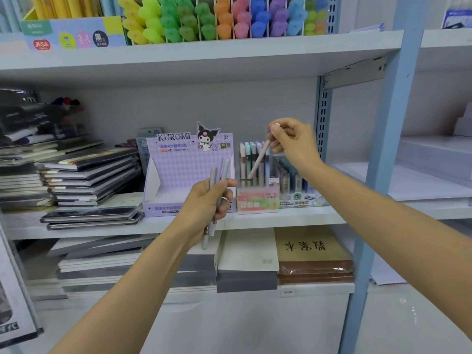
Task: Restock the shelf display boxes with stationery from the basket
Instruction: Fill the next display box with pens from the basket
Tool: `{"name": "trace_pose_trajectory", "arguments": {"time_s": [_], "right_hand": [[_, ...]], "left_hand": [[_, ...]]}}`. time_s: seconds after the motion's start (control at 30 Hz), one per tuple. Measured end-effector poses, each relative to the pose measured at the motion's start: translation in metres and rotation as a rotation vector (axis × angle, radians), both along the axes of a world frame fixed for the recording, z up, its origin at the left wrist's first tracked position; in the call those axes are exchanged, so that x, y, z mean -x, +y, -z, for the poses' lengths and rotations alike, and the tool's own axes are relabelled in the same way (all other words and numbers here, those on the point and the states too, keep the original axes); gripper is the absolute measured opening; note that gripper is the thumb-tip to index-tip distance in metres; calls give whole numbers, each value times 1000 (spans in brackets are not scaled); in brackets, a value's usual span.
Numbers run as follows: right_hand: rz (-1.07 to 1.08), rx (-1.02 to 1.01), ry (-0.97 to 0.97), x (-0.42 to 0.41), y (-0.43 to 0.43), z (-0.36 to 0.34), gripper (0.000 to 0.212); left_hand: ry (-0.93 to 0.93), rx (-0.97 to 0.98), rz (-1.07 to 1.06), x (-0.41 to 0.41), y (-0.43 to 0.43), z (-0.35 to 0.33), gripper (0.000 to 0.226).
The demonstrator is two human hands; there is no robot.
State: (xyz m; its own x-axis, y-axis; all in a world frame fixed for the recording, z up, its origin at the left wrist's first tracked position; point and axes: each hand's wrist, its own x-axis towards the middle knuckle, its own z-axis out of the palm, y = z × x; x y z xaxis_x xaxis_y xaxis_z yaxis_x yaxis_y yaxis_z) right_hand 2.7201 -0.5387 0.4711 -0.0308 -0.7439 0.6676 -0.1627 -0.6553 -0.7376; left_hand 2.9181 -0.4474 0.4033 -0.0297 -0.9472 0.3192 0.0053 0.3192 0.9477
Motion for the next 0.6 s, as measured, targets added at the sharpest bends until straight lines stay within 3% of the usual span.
{"name": "trace_pose_trajectory", "arguments": {"time_s": [0.27,0.43,0.6], "right_hand": [[12,32,272,-15,-6,8,18],[-14,20,306,-14,-11,3,17],[63,55,323,-25,-14,8,19]], "left_hand": [[-11,19,45,-7,1,6,30],[-13,33,-2,-12,-1,9,28],[-9,17,81,-11,-1,9,29]]}}
